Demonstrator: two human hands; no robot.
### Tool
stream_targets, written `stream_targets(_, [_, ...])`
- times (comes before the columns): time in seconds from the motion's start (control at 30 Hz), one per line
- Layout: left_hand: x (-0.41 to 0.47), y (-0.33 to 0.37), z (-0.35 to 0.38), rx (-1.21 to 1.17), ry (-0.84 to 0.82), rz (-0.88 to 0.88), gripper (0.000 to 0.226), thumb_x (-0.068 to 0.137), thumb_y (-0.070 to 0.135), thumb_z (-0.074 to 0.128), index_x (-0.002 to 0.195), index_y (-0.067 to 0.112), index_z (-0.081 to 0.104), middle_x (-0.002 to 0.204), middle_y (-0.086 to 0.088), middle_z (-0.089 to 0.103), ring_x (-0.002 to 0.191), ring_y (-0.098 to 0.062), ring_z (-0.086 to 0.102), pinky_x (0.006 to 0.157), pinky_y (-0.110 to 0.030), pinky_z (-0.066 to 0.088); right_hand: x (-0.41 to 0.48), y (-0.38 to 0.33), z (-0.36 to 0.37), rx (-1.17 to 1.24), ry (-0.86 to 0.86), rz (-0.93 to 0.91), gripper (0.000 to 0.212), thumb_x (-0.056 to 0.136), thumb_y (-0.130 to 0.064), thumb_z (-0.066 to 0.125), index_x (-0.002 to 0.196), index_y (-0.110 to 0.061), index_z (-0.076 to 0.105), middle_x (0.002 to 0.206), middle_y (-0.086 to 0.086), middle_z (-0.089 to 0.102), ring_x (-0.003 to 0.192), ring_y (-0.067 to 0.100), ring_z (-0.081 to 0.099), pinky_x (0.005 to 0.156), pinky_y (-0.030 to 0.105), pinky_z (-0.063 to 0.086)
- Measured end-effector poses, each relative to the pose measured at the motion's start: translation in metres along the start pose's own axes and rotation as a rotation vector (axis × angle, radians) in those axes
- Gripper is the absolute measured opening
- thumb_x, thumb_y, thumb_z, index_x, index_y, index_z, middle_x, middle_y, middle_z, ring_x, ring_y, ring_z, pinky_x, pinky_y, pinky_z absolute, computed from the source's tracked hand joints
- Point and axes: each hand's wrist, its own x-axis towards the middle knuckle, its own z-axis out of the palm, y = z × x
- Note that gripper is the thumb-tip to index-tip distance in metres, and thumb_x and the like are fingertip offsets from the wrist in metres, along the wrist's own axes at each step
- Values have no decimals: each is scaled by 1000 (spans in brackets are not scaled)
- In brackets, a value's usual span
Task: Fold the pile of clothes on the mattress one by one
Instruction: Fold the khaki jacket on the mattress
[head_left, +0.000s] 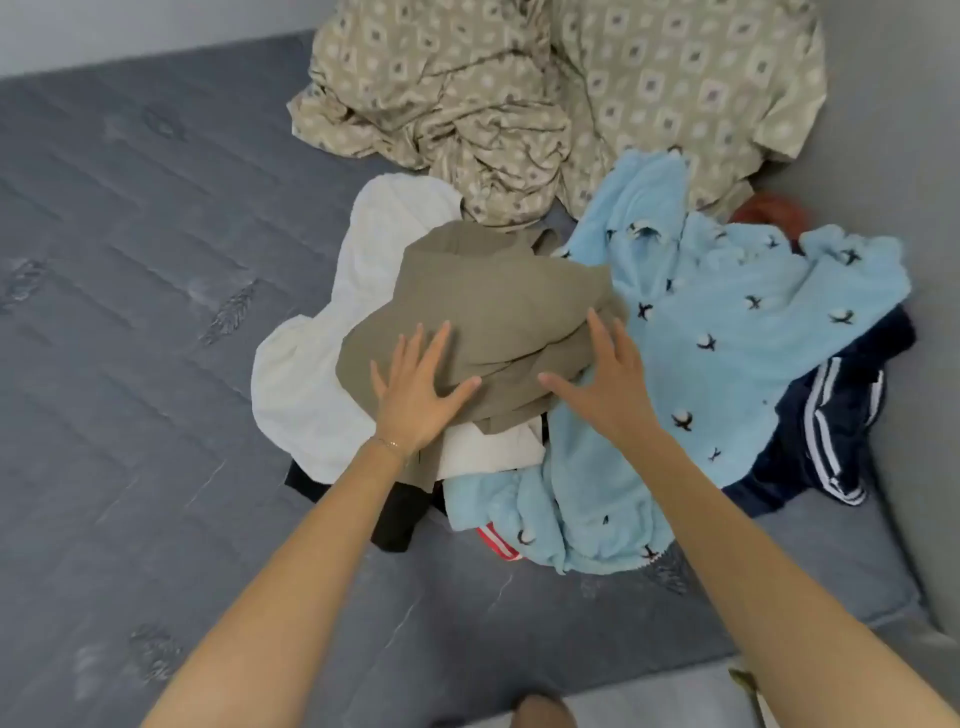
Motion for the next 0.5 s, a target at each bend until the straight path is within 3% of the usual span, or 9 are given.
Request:
stream_targets(0.2, [32, 1, 45, -25, 77, -86, 71, 95, 54, 45, 153, 35, 8, 161, 1, 14, 148, -20, 9, 117, -53, 2, 50, 9, 11, -193, -26, -28, 104, 79, -54, 70, 152, -36, -2, 161, 9, -7, 148, 32, -3, 117, 49, 14])
stream_targets(0.27, [44, 0, 53, -56, 167, -130, 58, 99, 43, 45, 151, 29, 25, 157, 0, 27, 146, -22, 19, 116, -51, 7, 62, 11, 20, -301, -8, -73, 98, 82, -47, 70, 153, -35, 5, 161, 11, -6, 148, 33, -3, 118, 50, 13])
stream_targets(0.3, [48, 0, 55, -77, 222, -139, 45, 100, 36, 46, 143, 24, 43, 153, -2, 37, 144, -23, 27, 116, -50, 10, 67, 12, 26, -338, 11, -90, 89, 84, -42, 70, 153, -33, 14, 161, 11, -5, 148, 34, -3, 118, 51, 12])
stream_targets(0.37, [50, 3, 53, -157, 369, -106, 25, 100, 23, 47, 108, 15, 69, 127, -7, 63, 126, -27, 51, 109, -53, 27, 72, 13, 34, -365, 80, -134, 60, 87, -32, 67, 142, -25, 44, 161, 11, 4, 148, 34, 0, 118, 49, 8])
stream_targets(0.43, [47, 3, 46, -262, 484, -64, 28, 96, 21, 43, 84, 12, 67, 97, -6, 70, 94, -28, 63, 95, -55, 40, 72, 14, 39, -352, 134, -165, 29, 90, -24, 64, 118, -15, 64, 157, 12, 20, 147, 33, 7, 117, 46, 8])
stream_targets(0.5, [43, 2, 37, -292, 471, -49, 30, 94, 27, 42, 88, 12, 67, 95, -1, 71, 86, -25, 64, 91, -52, 45, 70, 11, 38, -308, 162, -183, 18, 94, -18, 57, 98, -8, 71, 148, 14, 37, 145, 34, 17, 116, 46, 14])
